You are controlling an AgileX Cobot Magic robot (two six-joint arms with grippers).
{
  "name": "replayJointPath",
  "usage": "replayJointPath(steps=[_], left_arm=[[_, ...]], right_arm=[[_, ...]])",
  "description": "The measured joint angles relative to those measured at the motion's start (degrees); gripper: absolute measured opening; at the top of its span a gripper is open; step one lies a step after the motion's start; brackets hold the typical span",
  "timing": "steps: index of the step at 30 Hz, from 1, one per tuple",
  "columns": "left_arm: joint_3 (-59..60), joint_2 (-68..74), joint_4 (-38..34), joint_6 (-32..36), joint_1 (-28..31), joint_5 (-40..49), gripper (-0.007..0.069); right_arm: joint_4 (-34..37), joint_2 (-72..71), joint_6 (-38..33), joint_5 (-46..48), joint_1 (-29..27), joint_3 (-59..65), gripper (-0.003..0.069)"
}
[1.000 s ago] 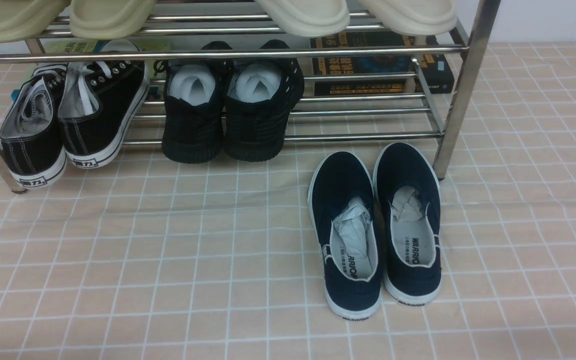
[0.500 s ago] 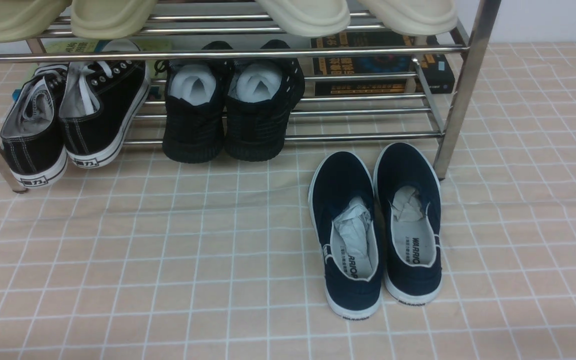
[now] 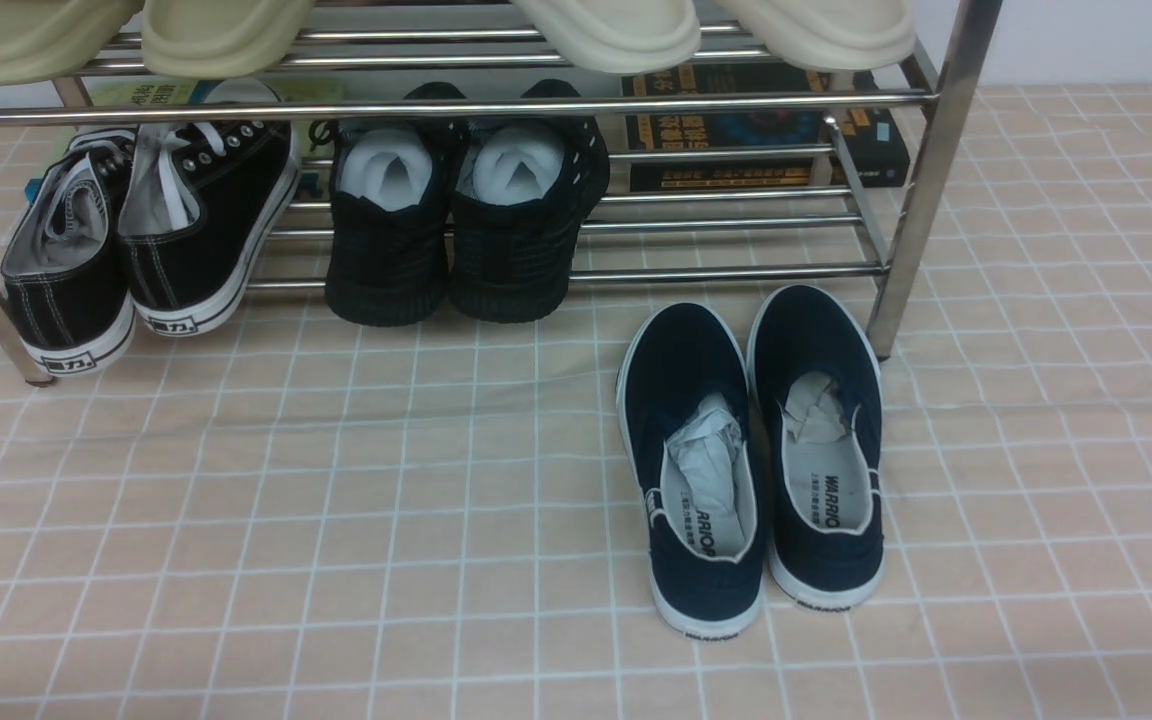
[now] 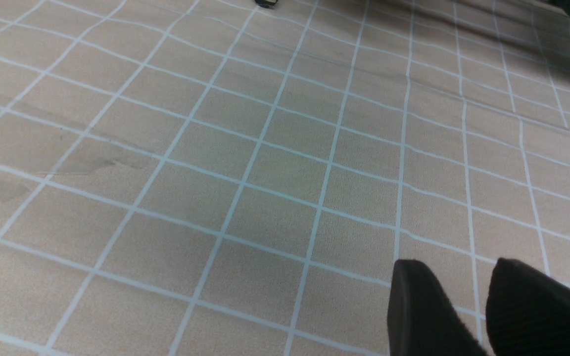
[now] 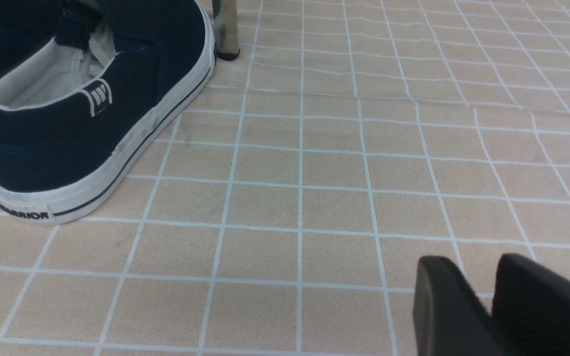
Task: Take the shoes off the shelf from the light coffee tablecloth by hand.
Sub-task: 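Grasp the leftmost shoe on the bottom shelf of the shoe rack with the left gripper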
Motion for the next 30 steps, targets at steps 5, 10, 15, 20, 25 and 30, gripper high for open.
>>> replayJointPath(steps=[5,10,15,20,25,30], left_arm=[[0.0,0.0,0.0,0.0,0.0,0.0,0.0240],[0.0,0.0,1.0,0.0,0.0,-0.2,0.0240],[0.2,0.0,3.5,-1.3,0.0,-0.6,0.0240],[0.2,0.0,-9.9,-14.7,0.0,-0.8,0.0240],[0.2,0.0,-26.0,-28.9,0.0,-0.6,0.0240],[0.2,0.0,-29.1,-32.5,0.0,-2.4,0.0240]], right_arm=[[0.0,0.0,0.0,0.0,0.0,0.0,0.0183],[0.0,0.0,0.0,0.0,0.0,0.0,0.0193],[0.0,0.0,0.0,0.0,0.0,0.0,0.0201],[0.0,0.0,0.0,0.0,0.0,0.0,0.0208],[0.0,0.0,-0.5,0.0,0.0,0.0,0.0214],[0.0,0.0,-0.6,0.0,0.0,0.0,0.0220]])
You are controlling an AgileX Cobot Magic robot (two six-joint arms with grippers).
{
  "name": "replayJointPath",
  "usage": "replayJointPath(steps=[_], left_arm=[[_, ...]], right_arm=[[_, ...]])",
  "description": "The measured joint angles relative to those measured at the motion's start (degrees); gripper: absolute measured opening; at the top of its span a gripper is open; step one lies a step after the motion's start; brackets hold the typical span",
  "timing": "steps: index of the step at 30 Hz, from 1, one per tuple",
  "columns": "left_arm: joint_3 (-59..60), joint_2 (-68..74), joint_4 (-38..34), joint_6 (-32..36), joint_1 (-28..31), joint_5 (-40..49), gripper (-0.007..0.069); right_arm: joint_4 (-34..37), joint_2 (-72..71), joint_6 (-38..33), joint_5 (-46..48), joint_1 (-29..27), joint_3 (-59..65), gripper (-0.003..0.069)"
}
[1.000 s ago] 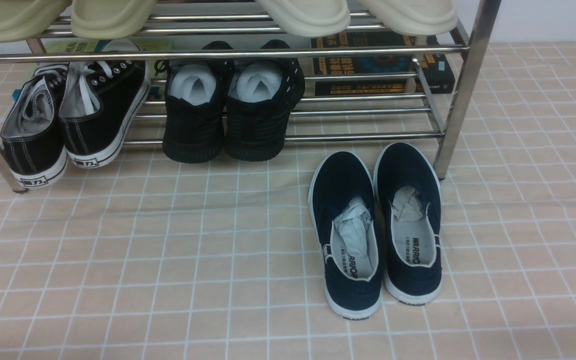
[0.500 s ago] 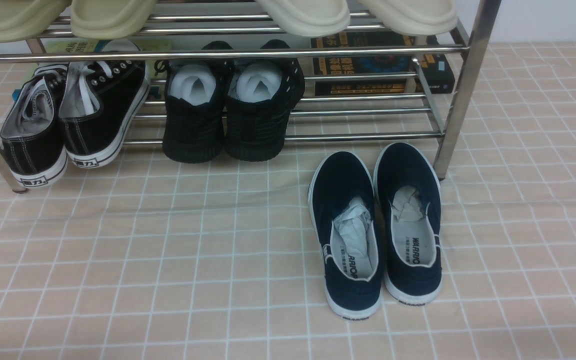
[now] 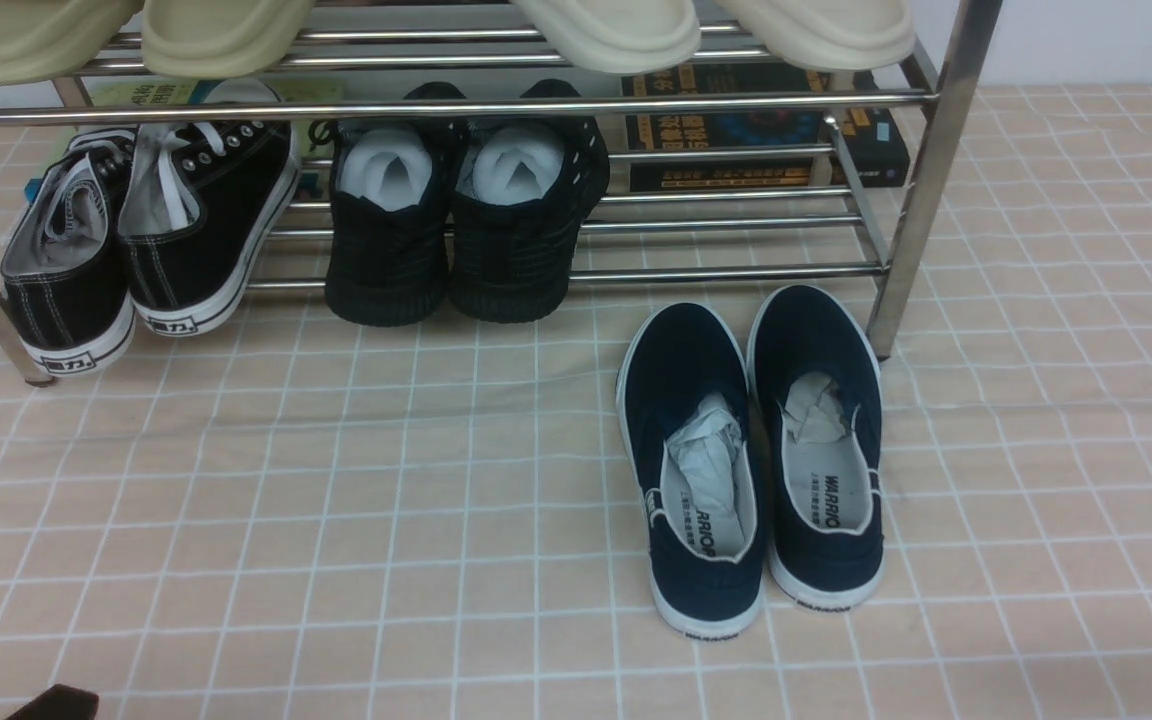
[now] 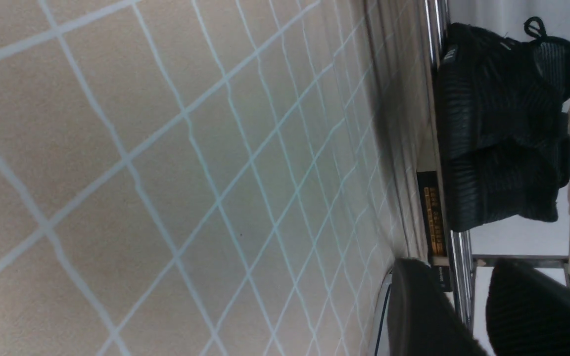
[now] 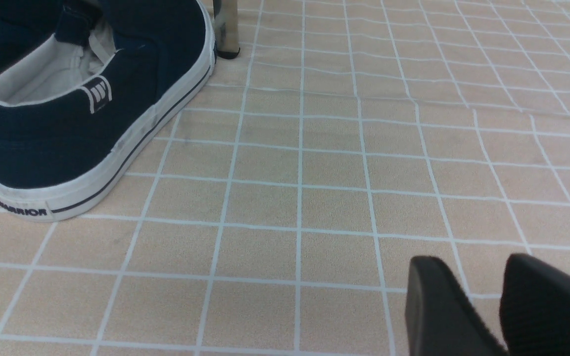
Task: Take the shoes off the shelf from the light coffee tablecloth by hand.
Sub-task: 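Grasp the leftmost shoe on the bottom shelf of the shoe rack with the left gripper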
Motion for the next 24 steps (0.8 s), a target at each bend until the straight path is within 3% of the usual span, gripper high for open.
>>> replayJointPath(steps=[5,11,13,16,20,24], left_arm=[[0.1,0.0,1.3,0.0,0.0,-5.5,0.0239],[-10.2,1.3,3.1,12.2,-2.8,-6.1,0.0116],[-16.5,5.9,5.2,16.9,-3.5,-2.4,0.0045],[-23.1,14.5,9.7,20.7,-3.5,5.6,0.0006],[-32.0,32.6,19.7,21.9,-3.5,19.7,0.0001],[-36.6,48.2,25.2,21.9,-3.5,25.1,0.0001]], right_arm=[[0.0,0.0,0.0,0.0,0.0,0.0,0.0223],[0.0,0.0,-0.1,0.0,0.0,0.0,0.0230],[0.0,0.0,-0.1,0.0,0.0,0.0,0.0232],[0.0,0.0,-0.1,0.0,0.0,0.0,0.0231],[-0.1,0.0,-0.1,0.0,0.0,0.0,0.0232],[-0.1,0.0,-0.1,0.0,0.0,0.0,0.0237]])
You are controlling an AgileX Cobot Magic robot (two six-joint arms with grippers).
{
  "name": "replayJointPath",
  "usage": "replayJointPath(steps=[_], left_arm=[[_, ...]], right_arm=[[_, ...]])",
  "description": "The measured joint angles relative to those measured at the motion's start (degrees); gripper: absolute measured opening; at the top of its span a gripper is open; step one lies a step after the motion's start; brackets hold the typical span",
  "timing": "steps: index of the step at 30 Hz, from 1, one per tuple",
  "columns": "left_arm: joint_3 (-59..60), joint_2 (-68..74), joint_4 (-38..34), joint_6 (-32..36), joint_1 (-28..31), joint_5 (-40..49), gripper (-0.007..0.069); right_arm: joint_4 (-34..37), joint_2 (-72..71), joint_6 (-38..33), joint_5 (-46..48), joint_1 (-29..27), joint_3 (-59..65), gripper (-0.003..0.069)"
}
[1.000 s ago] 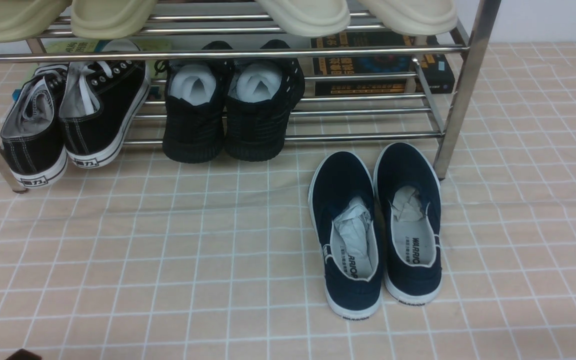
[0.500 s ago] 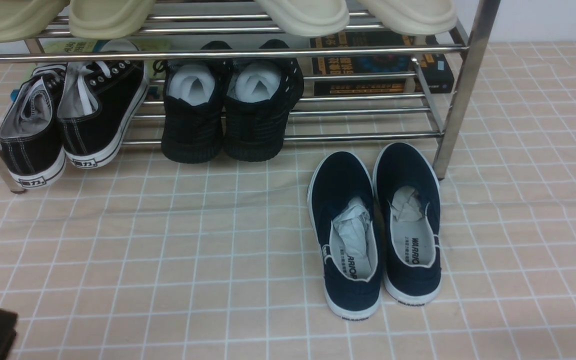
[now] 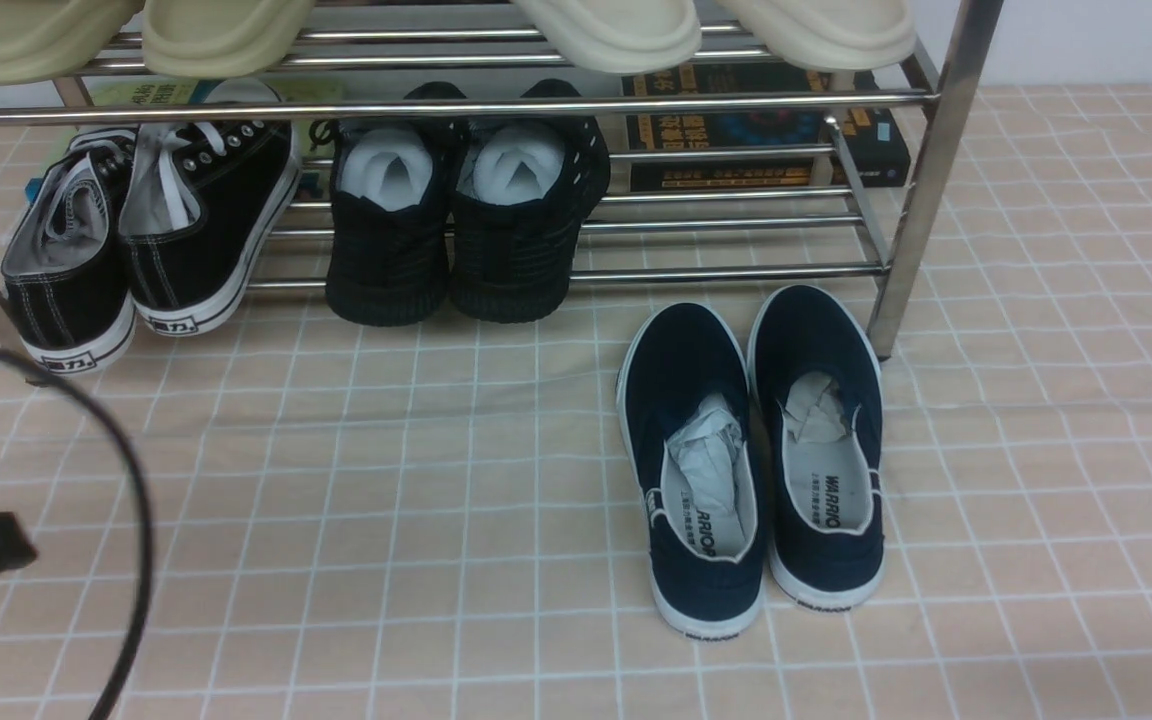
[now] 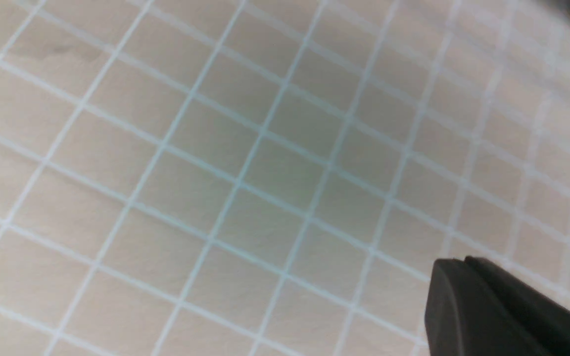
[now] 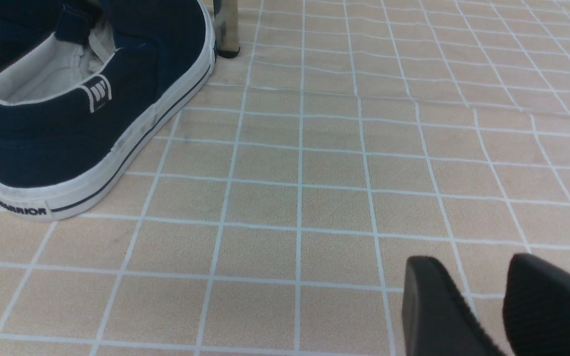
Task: Take the shoes off the shelf from the light coffee tablecloth by hand.
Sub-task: 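Grasp the leftmost shoe on the bottom shelf of the shoe rack with the left gripper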
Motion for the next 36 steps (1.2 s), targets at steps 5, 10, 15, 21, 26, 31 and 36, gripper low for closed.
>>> replayJointPath(steps=[5,10,15,21,26,31,36], left_arm=[[-6.3,15.6,1.7,1.3,0.0,0.8,0.0002],[-21.0,27.4,3.5,2.1,0.0,3.2,0.0006],[-31.8,31.1,5.8,1.9,2.4,5.3,0.0008],[-44.0,38.5,1.0,4.4,10.9,6.9,0.0014],[-49.6,45.3,-3.0,9.2,11.8,7.0,0.0034],[-51.5,49.5,-3.3,9.3,11.8,4.8,0.0133],[-51.5,52.4,-3.2,9.2,11.8,0.8,0.0321]], right_arm=[[0.0,0.0,0.0,0.1,0.0,0.0,0.0238],[0.0,0.0,0.0,0.1,0.0,0.0,0.0239],[0.0,0.0,0.0,0.1,0.0,0.0,0.0239],[0.0,0.0,0.0,0.1,0.0,0.0,0.0239],[0.0,0.0,0.0,0.1,0.0,0.0,0.0239],[0.0,0.0,0.0,0.1,0.0,0.0,0.0239],[0.0,0.0,0.0,0.1,0.0,0.0,0.0239]])
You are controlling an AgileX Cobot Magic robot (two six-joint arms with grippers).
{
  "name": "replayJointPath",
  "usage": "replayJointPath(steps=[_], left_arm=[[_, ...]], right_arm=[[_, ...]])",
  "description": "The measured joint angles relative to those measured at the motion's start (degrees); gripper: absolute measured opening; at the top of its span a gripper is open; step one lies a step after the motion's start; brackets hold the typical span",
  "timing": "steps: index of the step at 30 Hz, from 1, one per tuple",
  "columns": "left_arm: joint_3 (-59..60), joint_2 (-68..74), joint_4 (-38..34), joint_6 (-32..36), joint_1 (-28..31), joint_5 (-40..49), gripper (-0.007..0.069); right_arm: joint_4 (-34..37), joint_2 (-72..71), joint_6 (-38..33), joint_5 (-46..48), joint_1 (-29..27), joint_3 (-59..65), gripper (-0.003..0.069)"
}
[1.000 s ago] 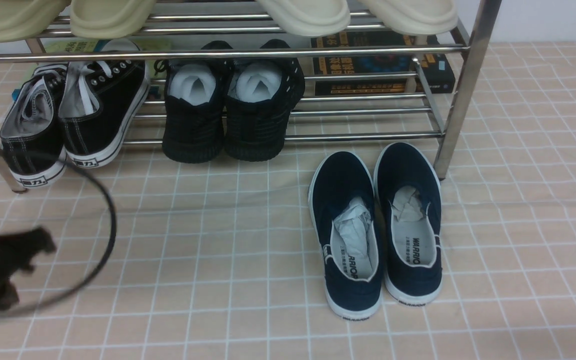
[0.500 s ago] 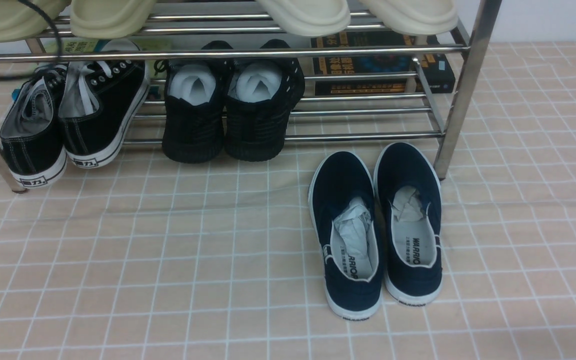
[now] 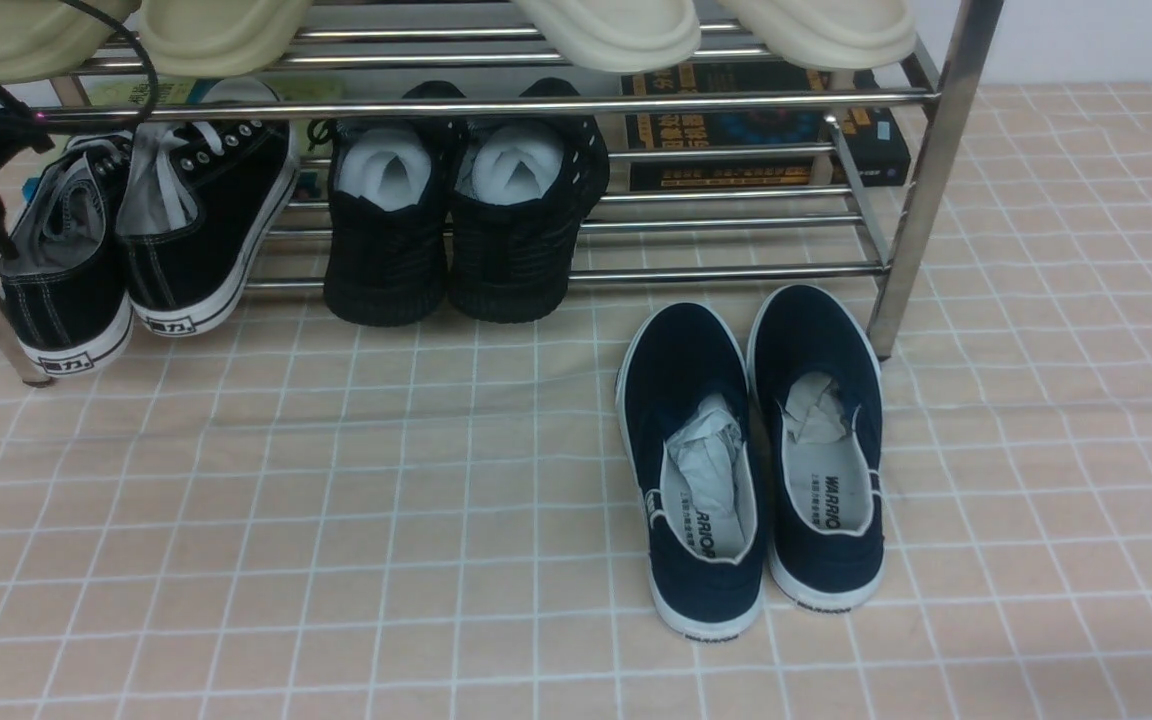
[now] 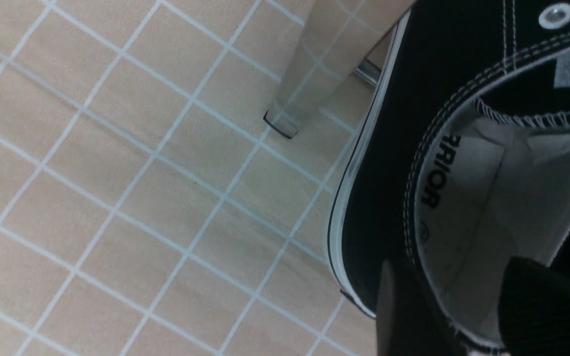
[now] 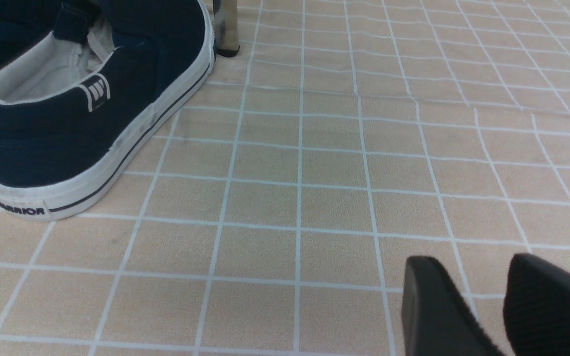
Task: Take the shoes off the shelf from the light coffee tablecloth by hand.
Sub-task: 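Grasp the leftmost shoe on the bottom shelf of the shoe rack with the left gripper, then set the held shoe down on the floor in front of the rack with the left gripper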
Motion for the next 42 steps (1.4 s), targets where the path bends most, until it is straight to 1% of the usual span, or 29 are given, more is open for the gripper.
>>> replayJointPath(steps=[3,5,8,11,13,14,16,17,18,19,20,22,26,29,34,35,38,42], left_arm=[[0.0,1.1,0.1,0.0,0.0,-1.6,0.0407],[0.0,2.0,0.3,0.0,0.0,-2.1,0.0436],[0.0,3.2,1.4,0.0,0.0,-3.1,0.0449],[0.0,4.7,2.5,0.0,0.0,-4.0,0.0443],[0.0,5.6,2.7,0.0,0.0,-4.5,0.0421],[0.0,6.1,2.7,0.0,0.0,-4.5,0.0396],[0.0,6.6,2.7,0.0,0.0,-4.6,0.0317],[0.0,6.8,2.6,0.0,0.0,-4.6,0.0238],[0.0,6.8,2.4,0.0,0.0,-4.6,0.0194],[0.0,6.7,2.4,0.0,0.0,-4.2,0.0111],[0.0,6.5,2.2,0.0,0.0,-3.9,0.0066],[0.0,5.8,2.1,0.1,0.0,-2.3,0.0032],[0.0,1.8,2.3,1.3,0.0,5.5,0.0021],[0.0,-3.9,4.1,1.4,0.0,12.3,0.0021],[0.0,-13.3,6.9,2.4,0.1,20.9,0.0021],[0.0,-15.1,7.1,3.1,0.1,22.1,0.0021],[1.1,-19.2,7.8,4.3,0.1,22.1,0.0022],[7.3,-23.5,8.8,3.9,0.1,22.1,0.0022]], right_arm=[[0.0,0.0,0.0,0.0,0.0,0.0,0.0239],[0.0,0.0,0.0,0.0,0.0,0.0,0.0239],[0.0,0.0,0.0,0.0,0.0,0.0,0.0239],[0.0,0.0,0.0,0.0,0.0,0.0,0.0239],[0.0,0.0,0.0,0.0,0.0,0.0,0.0239],[0.0,0.0,0.0,0.0,0.0,0.0,0.0239],[0.0,0.0,0.0,0.0,0.0,0.0,0.0239],[0.0,0.0,0.0,0.0,0.0,0.0,0.0239],[0.0,0.0,0.0,0.0,0.0,0.0,0.0239],[0.0,0.0,0.0,0.0,0.0,0.0,0.0239],[0.0,0.0,0.0,0.0,0.0,0.0,0.0239],[0.0,0.0,0.0,0.0,0.0,0.0,0.0239],[0.0,0.0,0.0,0.0,0.0,0.0,0.0239],[0.0,0.0,0.0,0.0,0.0,0.0,0.0239],[0.0,0.0,0.0,0.0,0.0,0.0,0.0239],[0.0,0.0,0.0,0.0,0.0,0.0,0.0239],[0.0,0.0,-0.1,0.0,0.0,0.0,0.0239],[0.0,0.0,-0.1,0.0,0.0,0.0,0.0239]])
